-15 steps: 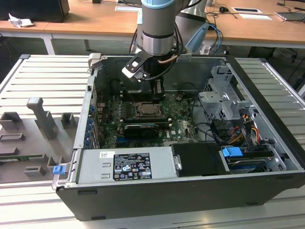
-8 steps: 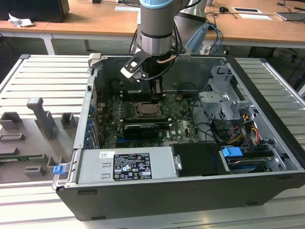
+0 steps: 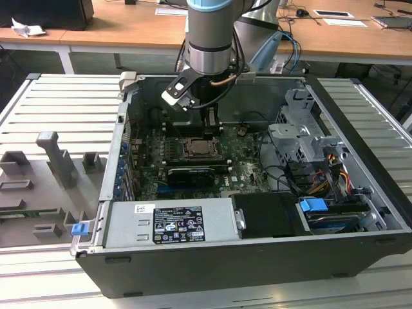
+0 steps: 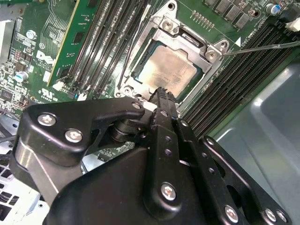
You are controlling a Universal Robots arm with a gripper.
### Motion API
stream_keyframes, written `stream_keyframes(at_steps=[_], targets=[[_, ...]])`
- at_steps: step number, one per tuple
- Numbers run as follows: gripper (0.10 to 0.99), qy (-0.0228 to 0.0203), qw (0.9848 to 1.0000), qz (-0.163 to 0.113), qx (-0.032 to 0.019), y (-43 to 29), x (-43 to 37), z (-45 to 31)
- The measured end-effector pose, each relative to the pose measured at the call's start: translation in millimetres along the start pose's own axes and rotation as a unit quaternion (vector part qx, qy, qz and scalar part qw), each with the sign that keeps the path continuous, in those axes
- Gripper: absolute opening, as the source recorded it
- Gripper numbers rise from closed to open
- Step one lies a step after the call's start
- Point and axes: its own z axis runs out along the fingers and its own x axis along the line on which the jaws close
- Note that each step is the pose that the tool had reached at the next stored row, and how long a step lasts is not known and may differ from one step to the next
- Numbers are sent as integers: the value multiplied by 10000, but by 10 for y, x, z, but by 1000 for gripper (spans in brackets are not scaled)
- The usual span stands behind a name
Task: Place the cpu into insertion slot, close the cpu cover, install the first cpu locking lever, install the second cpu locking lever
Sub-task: 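Install the first cpu locking lever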
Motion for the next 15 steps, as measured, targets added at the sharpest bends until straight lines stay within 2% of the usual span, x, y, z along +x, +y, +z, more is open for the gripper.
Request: stream_keyframes(at_steps=[15], targets=[[106,-1,10000,0,0,0,-2,-82]])
